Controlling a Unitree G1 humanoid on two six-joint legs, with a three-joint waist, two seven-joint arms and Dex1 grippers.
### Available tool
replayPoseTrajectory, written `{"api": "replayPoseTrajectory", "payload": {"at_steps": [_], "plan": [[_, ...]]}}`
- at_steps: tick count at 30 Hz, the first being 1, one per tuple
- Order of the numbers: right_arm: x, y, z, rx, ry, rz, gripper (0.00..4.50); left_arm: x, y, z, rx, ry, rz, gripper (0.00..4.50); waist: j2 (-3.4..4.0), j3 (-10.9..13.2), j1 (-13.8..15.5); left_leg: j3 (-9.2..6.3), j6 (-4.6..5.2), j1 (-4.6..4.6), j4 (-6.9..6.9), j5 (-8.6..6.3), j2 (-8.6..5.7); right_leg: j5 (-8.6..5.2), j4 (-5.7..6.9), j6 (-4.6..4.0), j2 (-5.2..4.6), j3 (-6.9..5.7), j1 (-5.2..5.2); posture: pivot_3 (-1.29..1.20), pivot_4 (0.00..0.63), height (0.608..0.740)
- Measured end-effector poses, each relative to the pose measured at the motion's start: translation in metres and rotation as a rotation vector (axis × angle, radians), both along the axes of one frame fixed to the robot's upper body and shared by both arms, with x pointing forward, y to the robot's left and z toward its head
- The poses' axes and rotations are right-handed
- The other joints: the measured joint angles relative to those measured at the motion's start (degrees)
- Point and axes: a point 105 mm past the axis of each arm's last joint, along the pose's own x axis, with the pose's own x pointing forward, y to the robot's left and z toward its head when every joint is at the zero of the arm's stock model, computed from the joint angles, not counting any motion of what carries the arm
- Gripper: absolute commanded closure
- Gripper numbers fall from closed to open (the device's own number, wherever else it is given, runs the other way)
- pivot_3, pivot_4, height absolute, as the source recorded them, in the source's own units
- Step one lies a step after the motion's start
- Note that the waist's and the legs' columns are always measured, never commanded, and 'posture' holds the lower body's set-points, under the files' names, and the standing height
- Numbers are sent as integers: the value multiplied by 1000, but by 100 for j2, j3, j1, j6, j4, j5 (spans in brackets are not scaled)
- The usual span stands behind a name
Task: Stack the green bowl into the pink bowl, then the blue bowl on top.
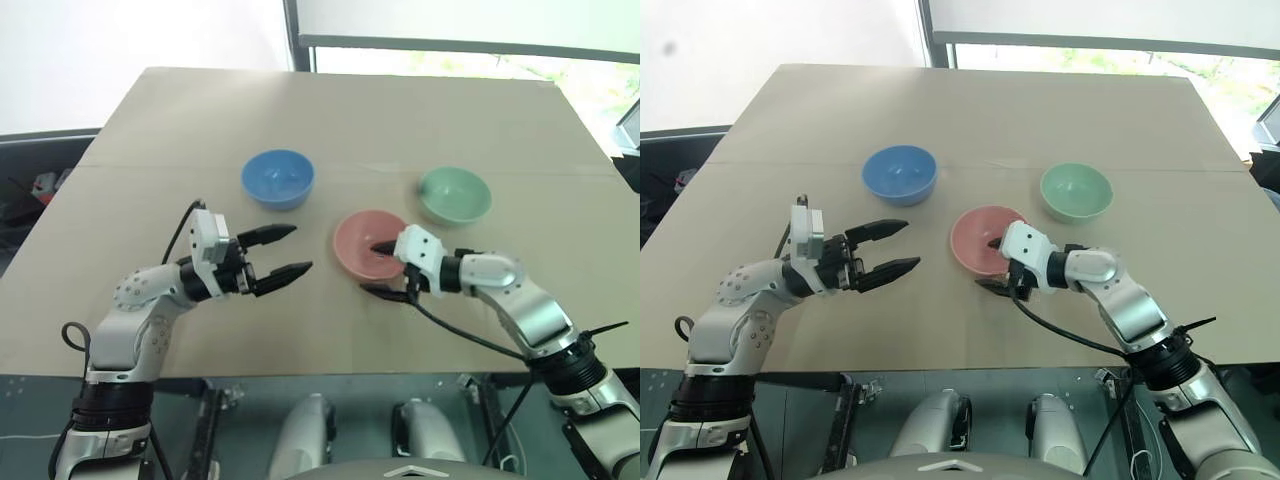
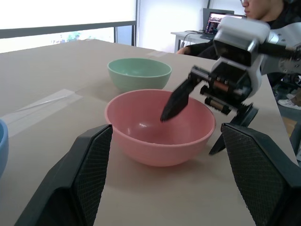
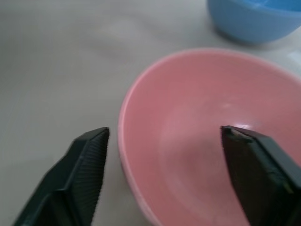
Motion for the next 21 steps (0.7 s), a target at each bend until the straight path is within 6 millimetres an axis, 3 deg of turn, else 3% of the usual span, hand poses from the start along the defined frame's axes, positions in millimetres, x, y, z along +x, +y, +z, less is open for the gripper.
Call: {"api": "replayPoseTrajectory", "payload": {"at_steps": [3,5,9,14,17,21], "plan": [[8,-35,32,23,-90,-88,555,-1,0,-3,-5,13,5,582,-3,-2,-2,-1,1,13,5,-1,0,0,-10,0,0,0,13,0,150,740],[21,-57,35,-11,-139,-175,555,-1,0,-4,-11,13,9,582,-7,-4,-15,1,0,21,5,0,2,0,-4,0,2,0,14,0,150,740],[55,-99,8,-168,-182,-351,555,0,-2,-4,-16,10,7,582,-5,-3,-38,9,-3,26,2,2,0,0,4,-1,6,9,10,0,150,740],[80,-96,-23,-245,-209,-380,555,1,-5,0,-14,-8,-1,582,-4,-2,-136,11,-5,17,-6,3,3,0,2,-1,7,12,4,0,150,740],[86,-94,-32,-269,-219,-374,1254,1,-4,0,-14,-7,1,582,-2,-1,-149,7,-4,8,-7,2,2,0,3,0,4,9,3,0,150,740],[93,-95,-32,-289,-248,-362,3067,-1,-2,-5,-13,10,13,582,1,1,-150,4,-4,8,-8,2,3,0,1,0,3,6,4,0,150,740]]}}
